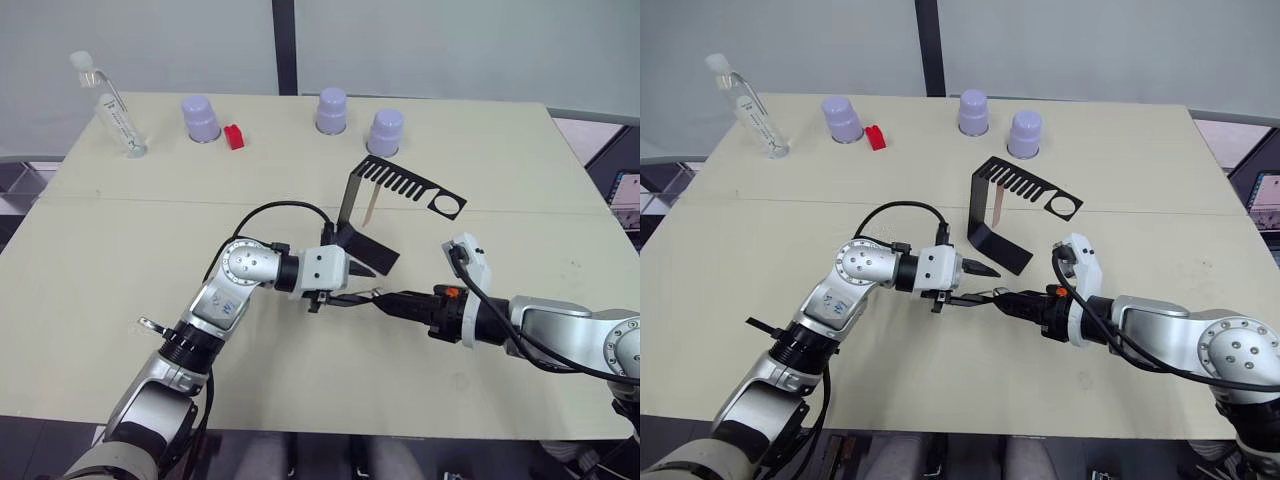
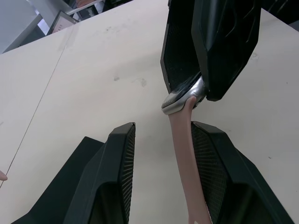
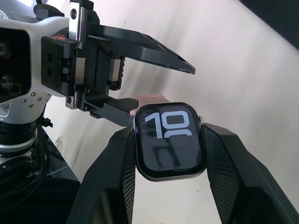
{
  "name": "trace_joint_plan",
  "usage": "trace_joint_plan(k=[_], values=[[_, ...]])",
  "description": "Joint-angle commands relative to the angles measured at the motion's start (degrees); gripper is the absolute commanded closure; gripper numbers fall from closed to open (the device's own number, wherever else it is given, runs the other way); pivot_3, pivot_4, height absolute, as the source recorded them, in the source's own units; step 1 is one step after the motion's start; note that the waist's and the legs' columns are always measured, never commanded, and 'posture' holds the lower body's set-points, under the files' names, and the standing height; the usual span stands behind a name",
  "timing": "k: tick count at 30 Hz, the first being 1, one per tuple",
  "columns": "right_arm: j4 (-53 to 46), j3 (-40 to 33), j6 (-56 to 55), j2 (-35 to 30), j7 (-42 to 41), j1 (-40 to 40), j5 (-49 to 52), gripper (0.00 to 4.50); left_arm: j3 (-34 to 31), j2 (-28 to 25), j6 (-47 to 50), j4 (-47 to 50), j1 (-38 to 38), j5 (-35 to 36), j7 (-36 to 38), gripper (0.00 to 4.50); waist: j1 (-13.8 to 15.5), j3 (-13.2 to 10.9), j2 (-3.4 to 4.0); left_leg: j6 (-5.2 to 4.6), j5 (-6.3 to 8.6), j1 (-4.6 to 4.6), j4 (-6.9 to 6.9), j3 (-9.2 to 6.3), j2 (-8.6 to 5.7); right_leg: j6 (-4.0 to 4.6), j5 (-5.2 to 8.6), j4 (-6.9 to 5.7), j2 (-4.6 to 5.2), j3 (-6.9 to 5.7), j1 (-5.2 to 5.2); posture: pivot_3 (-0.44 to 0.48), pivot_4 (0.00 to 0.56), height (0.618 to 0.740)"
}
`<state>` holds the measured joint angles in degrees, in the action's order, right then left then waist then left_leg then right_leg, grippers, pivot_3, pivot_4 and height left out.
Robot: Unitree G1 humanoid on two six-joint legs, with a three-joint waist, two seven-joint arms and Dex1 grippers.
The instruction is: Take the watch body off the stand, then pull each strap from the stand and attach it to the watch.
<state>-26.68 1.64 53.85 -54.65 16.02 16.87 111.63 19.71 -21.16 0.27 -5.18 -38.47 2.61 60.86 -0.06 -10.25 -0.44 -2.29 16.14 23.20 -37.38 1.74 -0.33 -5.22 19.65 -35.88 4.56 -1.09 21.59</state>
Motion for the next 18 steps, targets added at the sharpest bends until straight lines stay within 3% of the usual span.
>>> trace_joint_plan(k=[1,9,10,14,18], values=[[-0.91,-1.01,-0.65,-1.16,0.62,0.54,1.37,2.92,-0.33,-0.38,-1.6,0.25,-1.0,-0.33,-0.14,2.47,0.0,0.0,0.0,0.0,0.0,0.0,0.0,0.01,0.0,0.0,0.0,0.0,0.0,0.0,0.0,0.0,0.15,0.739],[-0.96,-1.09,-0.85,-1.36,0.28,0.57,1.37,2.92,-0.14,0.39,-1.84,0.25,-1.01,-0.23,-0.34,2.47,0.0,0.0,0.0,0.0,0.0,0.0,0.0,0.0,0.0,0.0,0.0,0.01,0.0,0.0,0.0,0.0,0.15,0.739],[-0.92,-1.1,-0.84,-1.35,0.26,0.62,1.37,2.92,-0.15,0.58,-1.8,0.33,-0.98,-0.05,-0.3,3.02,0.0,0.0,0.0,0.0,0.0,0.0,0.0,0.0,0.0,0.0,0.0,0.01,0.0,0.0,0.0,0.0,0.15,0.739],[-0.79,-1.18,-1.04,-1.19,0.34,0.92,1.37,2.92,0.29,0.58,-1.96,0.09,-1.1,-0.77,-0.22,4.43,0.0,0.0,0.0,0.0,0.0,0.0,0.01,0.0,0.0,0.0,0.0,0.01,0.0,0.0,0.0,0.0,0.15,0.739],[-0.75,-1.35,-1.16,-1.23,0.27,1.05,1.37,2.92,0.5,0.68,-2.15,-0.62,-1.49,-1.05,-0.36,4.43,0.0,0.0,0.0,0.0,0.0,0.0,0.01,0.0,0.0,0.0,0.0,0.01,0.0,0.0,0.0,0.0,0.15,0.739]])
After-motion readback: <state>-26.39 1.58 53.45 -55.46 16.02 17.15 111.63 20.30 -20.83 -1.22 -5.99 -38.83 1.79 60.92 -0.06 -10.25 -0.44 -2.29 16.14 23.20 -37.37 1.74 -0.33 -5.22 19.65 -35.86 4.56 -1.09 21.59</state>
